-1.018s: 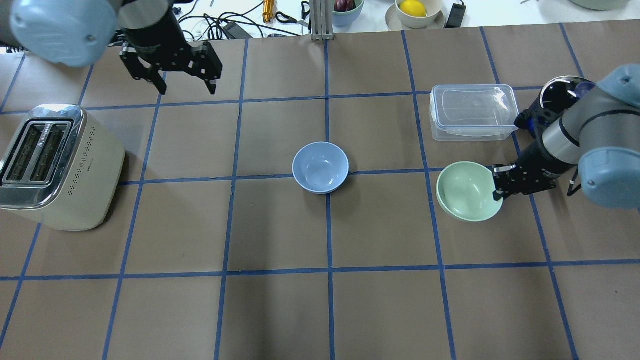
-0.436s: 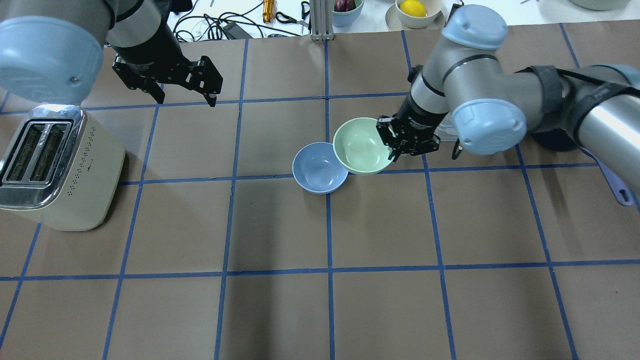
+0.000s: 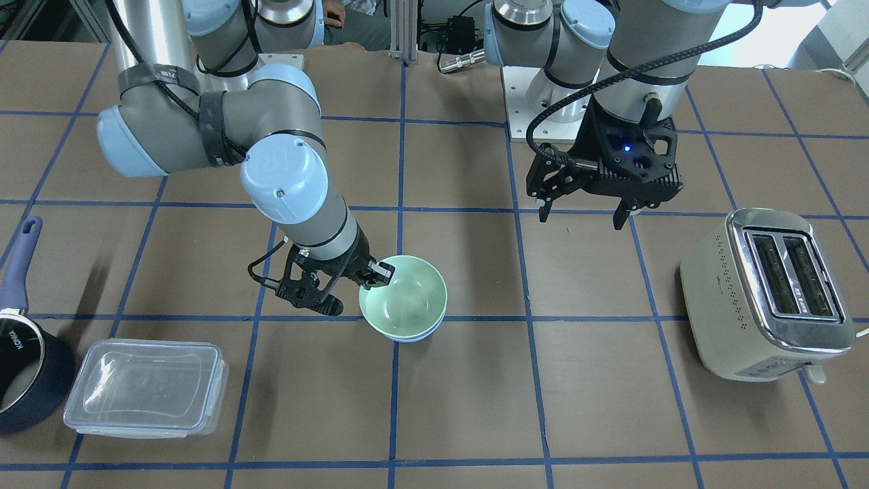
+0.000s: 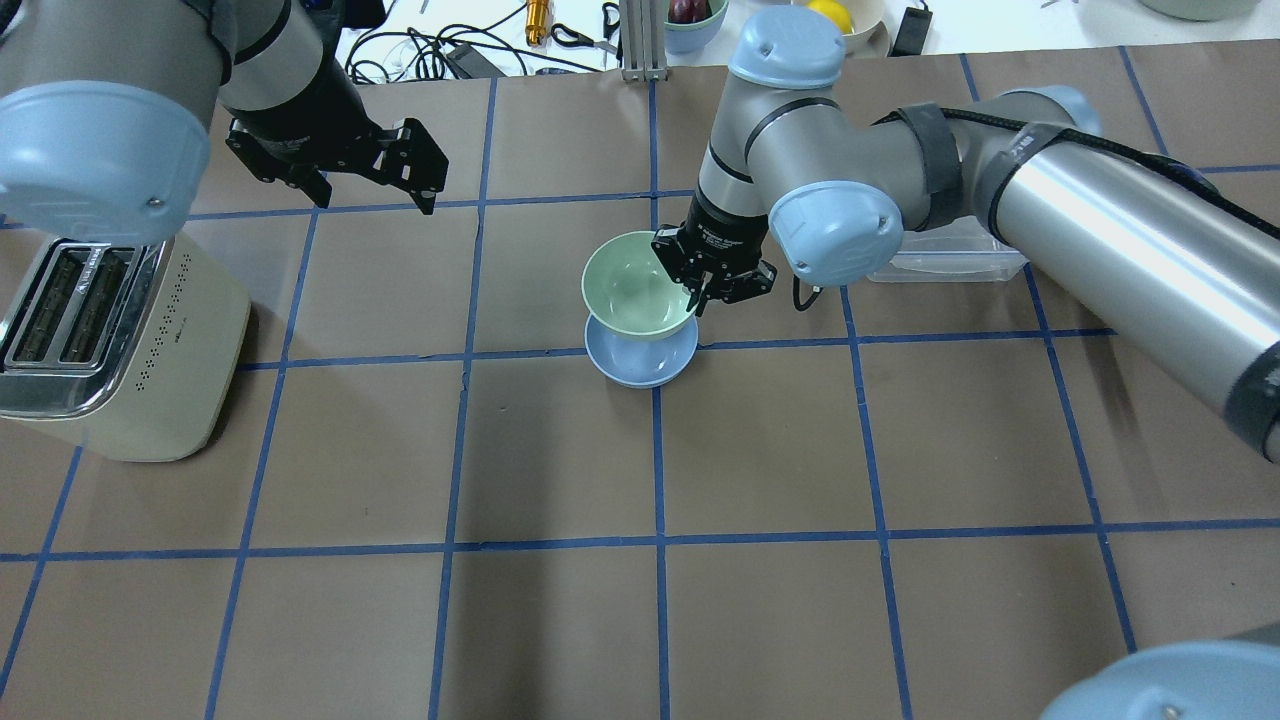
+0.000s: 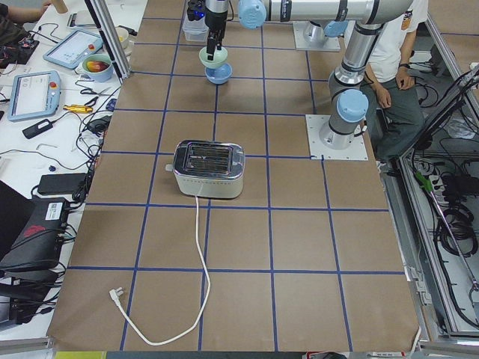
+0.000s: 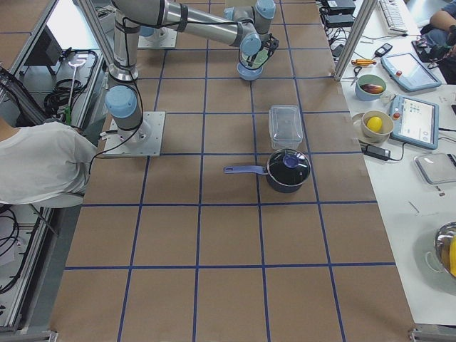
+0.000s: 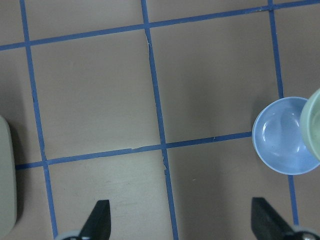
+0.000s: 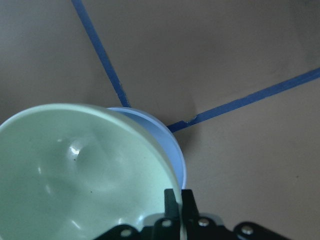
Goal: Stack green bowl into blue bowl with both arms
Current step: 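Lower the pale green bowl into the blue bowl and open right gripper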
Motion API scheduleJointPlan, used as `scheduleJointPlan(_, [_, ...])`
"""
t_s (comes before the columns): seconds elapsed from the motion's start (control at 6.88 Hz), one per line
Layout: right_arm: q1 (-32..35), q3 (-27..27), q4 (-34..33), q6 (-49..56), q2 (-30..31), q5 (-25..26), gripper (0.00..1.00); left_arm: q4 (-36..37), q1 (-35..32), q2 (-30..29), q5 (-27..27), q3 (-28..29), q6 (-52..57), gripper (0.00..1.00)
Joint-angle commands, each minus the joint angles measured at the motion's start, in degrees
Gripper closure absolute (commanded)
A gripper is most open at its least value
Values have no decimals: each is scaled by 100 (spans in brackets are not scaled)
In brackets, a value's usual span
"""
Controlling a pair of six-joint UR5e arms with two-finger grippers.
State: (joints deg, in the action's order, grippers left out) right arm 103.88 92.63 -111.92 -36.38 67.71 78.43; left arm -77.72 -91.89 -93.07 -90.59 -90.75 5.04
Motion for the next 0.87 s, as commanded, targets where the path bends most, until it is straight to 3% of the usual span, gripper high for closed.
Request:
scheduleJointPlan(0.0, [88,122,-22,-1,-143,223,100,11,-4,34,-11,-65,-3,0])
scheduleJointPlan(0.15, [97,202,-92,-1,-144,260,100,11,22,43,15,-75,-3,0])
scheduleJointPlan(0.29, [97,203,-102,-1,-152,261,60,11,5,43,-11,-22,-20,0])
scheduleJointPlan(0.44, [97,176,-171,-1,-153,269,1,11,5,52,6,39,-12,0])
scheduleJointPlan(0.73, [53,-199,-33,51,-83,295,0,11,-21,52,15,-4,-38,0])
